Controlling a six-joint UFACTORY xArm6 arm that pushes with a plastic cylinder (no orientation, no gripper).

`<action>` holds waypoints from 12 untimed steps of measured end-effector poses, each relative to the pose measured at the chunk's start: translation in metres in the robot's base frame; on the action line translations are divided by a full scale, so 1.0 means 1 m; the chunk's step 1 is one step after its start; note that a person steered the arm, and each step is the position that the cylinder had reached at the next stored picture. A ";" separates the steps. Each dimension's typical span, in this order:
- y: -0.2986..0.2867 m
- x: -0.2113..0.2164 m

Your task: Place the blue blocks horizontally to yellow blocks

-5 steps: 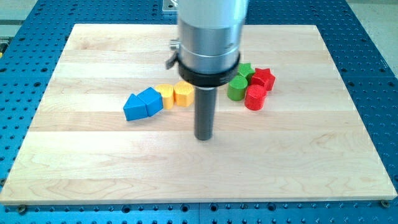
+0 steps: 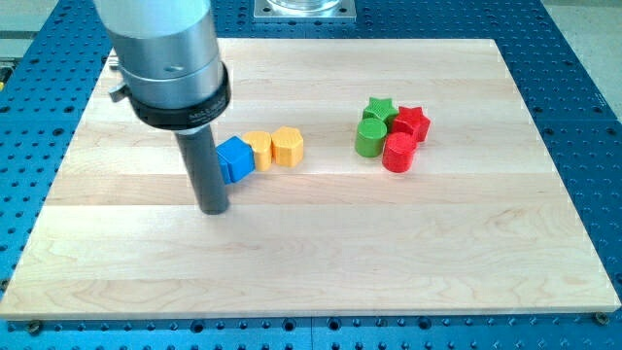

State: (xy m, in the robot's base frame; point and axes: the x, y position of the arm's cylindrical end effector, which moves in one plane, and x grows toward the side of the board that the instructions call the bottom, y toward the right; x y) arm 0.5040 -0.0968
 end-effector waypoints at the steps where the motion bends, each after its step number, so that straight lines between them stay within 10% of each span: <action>1: 0.034 -0.006; 12: -0.045 -0.044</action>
State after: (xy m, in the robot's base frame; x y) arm 0.4595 -0.1415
